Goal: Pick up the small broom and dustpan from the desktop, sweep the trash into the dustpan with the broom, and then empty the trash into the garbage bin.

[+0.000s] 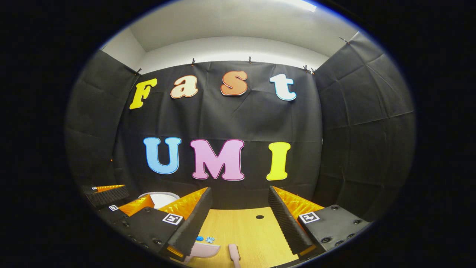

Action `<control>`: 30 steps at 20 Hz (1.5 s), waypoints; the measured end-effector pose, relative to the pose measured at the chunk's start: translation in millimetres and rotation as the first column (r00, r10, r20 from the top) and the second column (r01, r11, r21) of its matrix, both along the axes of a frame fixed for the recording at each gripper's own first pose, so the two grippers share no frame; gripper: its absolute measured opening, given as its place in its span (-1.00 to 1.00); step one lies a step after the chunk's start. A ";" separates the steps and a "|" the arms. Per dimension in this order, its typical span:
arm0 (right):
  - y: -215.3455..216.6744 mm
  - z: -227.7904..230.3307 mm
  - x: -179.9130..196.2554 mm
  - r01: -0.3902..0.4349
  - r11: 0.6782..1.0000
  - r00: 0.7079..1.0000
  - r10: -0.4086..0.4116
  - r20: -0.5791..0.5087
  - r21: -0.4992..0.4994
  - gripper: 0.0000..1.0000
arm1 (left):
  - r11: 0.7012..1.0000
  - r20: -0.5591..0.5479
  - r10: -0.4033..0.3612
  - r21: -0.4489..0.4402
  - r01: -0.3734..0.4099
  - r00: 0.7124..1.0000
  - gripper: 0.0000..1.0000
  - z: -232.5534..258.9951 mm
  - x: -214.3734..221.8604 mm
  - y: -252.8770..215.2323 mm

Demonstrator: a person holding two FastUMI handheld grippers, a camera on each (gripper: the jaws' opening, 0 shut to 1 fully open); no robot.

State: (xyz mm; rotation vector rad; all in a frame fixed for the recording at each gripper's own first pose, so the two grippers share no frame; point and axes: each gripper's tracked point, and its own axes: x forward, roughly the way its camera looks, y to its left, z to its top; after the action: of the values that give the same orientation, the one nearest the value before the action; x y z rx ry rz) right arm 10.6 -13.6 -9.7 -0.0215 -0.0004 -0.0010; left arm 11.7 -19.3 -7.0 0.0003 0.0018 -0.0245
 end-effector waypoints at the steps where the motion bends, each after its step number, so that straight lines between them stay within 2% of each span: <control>1: -0.6 -1.2 1.0 0.001 1.000 1.000 -0.001 -0.001 -0.001 0.94 | 1.000 0.002 -0.005 -0.001 0.005 1.000 0.62 0.5 -0.6 -2.3; 8: 8.1 1.8 7.0 -0.013 1.000 1.000 0.013 0.009 -0.013 0.94 | 0.999 0.032 -0.006 0.035 0.005 0.999 0.62 8.3 2.7 -0.6; 12: 15.9 1.1 7.0 -0.034 0.999 0.999 0.034 0.009 -0.017 0.94 | 0.999 0.017 0.006 0.034 -0.007 1.000 0.60 4.9 4.2 4.2; 21: 18.6 -1.2 9.6 -0.027 0.999 1.000 0.027 0.000 -0.023 0.94 | 1.000 0.024 0.009 0.027 -0.009 1.000 0.60 4.7 4.9 7.3; 30: 24.0 -15.1 13.1 -0.026 0.999 0.999 0.025 -0.040 -0.025 0.93 | 0.999 -0.034 0.008 0.035 -0.007 0.999 0.60 -10.1 6.8 12.2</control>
State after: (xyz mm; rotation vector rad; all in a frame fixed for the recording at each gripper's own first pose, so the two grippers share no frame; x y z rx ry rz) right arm 23.6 10.3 -24.8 -0.0470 0.0389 0.0251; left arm 18.5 -7.0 -17.0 0.0347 0.0367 -0.0170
